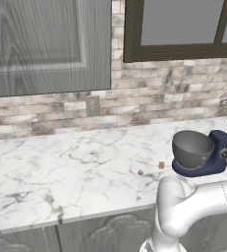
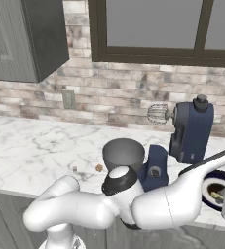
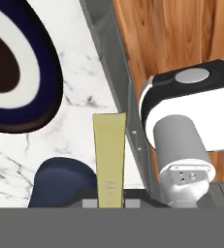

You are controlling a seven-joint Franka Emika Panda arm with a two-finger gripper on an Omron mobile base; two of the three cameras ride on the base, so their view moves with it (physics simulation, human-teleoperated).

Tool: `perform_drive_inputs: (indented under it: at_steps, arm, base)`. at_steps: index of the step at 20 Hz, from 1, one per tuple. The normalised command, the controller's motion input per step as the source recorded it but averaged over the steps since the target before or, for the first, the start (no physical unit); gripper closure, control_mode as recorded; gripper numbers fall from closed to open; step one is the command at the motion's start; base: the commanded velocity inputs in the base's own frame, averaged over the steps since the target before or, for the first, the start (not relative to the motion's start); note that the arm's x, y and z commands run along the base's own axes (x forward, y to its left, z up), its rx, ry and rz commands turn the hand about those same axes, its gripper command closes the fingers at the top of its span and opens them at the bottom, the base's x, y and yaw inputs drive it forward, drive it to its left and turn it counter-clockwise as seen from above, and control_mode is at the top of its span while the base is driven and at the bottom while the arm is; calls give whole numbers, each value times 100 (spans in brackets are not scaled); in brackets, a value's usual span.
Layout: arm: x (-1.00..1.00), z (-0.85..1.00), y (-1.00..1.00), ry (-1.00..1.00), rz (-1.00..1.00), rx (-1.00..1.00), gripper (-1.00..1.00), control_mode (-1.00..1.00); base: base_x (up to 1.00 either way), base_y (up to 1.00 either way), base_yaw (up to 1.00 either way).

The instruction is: Add butter and sugar cubes to the stand mixer bowl and then turn on the stand mixer to begin making frosting.

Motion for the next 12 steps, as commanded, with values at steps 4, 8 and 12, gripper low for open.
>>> perform_drive_inputs:
  at_steps: [4,8,12]
  arm:
    - [-37,11,82,-24,0,-59,100,-100]
    - [-33,4,85,-19,0,-59,100,-100]
    - [-10,0,88,-10,0,-60,100,-100]
  base:
    - [0,0,0]
    - [0,0,0]
    - [0,0,0]
